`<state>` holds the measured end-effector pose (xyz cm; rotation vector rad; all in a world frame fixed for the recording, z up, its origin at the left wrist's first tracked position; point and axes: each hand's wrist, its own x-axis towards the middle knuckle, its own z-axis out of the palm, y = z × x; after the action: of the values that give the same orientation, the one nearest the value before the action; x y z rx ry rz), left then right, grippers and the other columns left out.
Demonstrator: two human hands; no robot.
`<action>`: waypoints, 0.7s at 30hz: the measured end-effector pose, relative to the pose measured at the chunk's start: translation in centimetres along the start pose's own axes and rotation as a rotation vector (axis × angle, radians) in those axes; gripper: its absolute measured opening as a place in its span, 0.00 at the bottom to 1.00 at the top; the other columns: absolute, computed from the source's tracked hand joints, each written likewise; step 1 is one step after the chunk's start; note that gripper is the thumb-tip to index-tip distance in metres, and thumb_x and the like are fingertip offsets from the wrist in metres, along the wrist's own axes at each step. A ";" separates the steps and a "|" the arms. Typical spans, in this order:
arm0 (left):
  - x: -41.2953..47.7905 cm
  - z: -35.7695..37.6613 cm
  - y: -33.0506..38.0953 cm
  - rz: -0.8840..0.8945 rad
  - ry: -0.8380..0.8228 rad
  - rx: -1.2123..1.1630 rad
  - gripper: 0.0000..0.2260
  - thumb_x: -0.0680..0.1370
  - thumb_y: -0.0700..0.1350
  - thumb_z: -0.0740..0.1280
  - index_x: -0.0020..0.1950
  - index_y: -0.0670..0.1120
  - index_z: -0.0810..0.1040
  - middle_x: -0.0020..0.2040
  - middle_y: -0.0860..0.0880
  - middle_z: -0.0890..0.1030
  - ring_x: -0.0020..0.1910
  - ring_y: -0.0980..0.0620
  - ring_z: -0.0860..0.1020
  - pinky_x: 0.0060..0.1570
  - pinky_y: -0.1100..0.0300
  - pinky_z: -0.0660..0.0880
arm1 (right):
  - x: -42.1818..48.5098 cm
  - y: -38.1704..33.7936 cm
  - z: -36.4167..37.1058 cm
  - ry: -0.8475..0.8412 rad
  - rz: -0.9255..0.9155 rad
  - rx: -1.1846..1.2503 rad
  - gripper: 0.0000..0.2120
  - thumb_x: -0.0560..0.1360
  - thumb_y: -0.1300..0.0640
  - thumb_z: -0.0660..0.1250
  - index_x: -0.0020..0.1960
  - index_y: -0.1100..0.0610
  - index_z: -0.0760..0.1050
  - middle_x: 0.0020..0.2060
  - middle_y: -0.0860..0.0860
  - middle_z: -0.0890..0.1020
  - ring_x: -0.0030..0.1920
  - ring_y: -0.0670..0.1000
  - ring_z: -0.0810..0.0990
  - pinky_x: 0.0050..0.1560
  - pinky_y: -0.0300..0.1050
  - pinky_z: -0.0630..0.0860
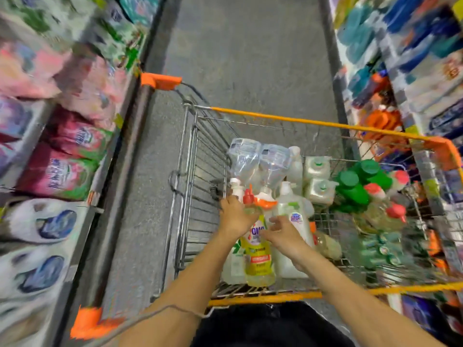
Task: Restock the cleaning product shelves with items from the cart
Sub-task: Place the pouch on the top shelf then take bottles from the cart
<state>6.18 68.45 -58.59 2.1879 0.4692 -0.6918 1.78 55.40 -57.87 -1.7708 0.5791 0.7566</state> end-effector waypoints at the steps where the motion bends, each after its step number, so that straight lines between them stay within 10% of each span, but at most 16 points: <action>1: 0.5 0.3 -0.3 -0.006 -0.015 0.020 0.32 0.72 0.52 0.74 0.69 0.39 0.66 0.65 0.40 0.65 0.65 0.40 0.68 0.66 0.50 0.68 | 0.7 0.1 0.8 0.001 0.001 -0.037 0.24 0.74 0.58 0.72 0.66 0.58 0.66 0.55 0.51 0.73 0.55 0.52 0.75 0.54 0.45 0.73; 6: 1.7 1.2 -1.8 0.009 -0.063 0.056 0.26 0.72 0.53 0.74 0.63 0.42 0.72 0.63 0.42 0.68 0.64 0.44 0.69 0.61 0.57 0.68 | 1.9 1.3 3.0 0.044 -0.045 -0.177 0.17 0.72 0.56 0.74 0.55 0.56 0.68 0.50 0.54 0.79 0.50 0.53 0.79 0.48 0.47 0.76; 14: 0.9 1.7 -2.1 0.041 -0.108 -0.292 0.30 0.68 0.55 0.76 0.65 0.47 0.70 0.63 0.43 0.74 0.59 0.47 0.77 0.60 0.51 0.75 | 0.9 2.3 2.5 0.084 -0.117 -0.029 0.21 0.73 0.55 0.72 0.59 0.49 0.64 0.51 0.47 0.79 0.49 0.46 0.78 0.47 0.41 0.75; 21: -3.0 0.6 2.2 0.179 -0.369 -0.605 0.13 0.79 0.51 0.65 0.62 0.51 0.75 0.55 0.51 0.83 0.53 0.55 0.82 0.49 0.63 0.79 | -1.3 -0.5 -2.6 0.122 -0.273 0.277 0.24 0.72 0.60 0.73 0.66 0.55 0.69 0.55 0.55 0.82 0.54 0.54 0.82 0.53 0.52 0.80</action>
<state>4.77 66.27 -55.86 1.4746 0.2408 -0.7214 1.78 53.13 -56.07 -1.6022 0.4839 0.3620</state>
